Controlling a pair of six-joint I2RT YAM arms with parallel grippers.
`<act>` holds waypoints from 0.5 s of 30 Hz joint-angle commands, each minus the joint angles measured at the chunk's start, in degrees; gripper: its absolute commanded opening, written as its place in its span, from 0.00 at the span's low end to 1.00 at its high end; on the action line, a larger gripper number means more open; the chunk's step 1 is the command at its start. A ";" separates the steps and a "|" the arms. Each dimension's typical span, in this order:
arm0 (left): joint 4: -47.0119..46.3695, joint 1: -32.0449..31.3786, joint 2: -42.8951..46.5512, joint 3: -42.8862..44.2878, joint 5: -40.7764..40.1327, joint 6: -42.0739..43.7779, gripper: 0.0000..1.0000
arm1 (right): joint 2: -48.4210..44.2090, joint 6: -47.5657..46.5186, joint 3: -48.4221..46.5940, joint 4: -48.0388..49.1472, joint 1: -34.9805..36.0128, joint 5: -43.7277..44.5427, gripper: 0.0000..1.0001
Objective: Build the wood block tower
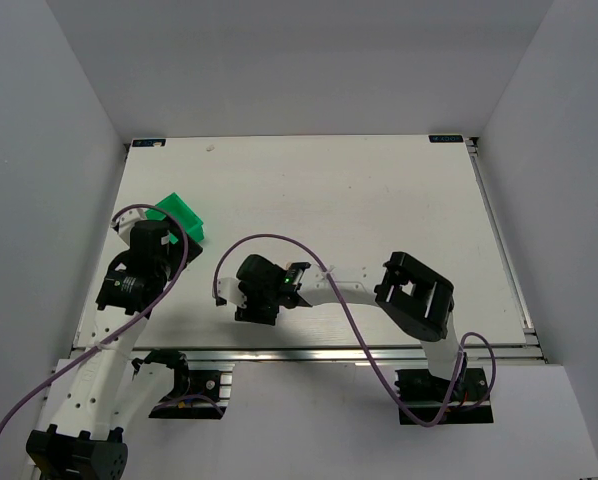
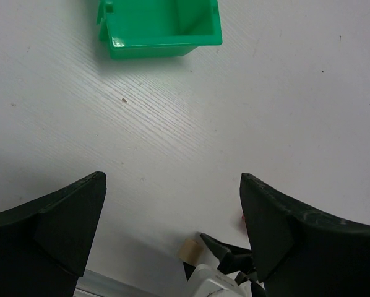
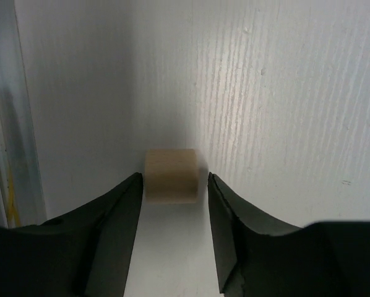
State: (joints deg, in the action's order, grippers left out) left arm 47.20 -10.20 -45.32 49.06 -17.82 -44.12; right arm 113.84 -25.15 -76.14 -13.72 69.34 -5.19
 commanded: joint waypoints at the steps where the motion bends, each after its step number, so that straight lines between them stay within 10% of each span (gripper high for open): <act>1: -1.41 0.35 0.23 -0.81 0.86 0.61 0.98 | -0.72 0.28 -2.09 -0.08 -0.17 -3.33 0.51; 6: -1.32 0.18 0.85 -0.72 0.69 0.79 0.98 | -4.32 1.76 -1.82 0.79 -0.26 -3.17 0.22; 15: -2.11 0.09 0.50 -0.72 1.91 2.10 0.98 | -13.11 -3.05 -7.61 -6.05 -5.70 -0.27 0.21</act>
State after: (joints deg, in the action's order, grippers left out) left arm 46.22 -10.20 -45.15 48.45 -16.88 -43.24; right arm 105.82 -25.36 -79.53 -17.47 66.59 -6.76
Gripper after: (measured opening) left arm 0.982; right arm 0.399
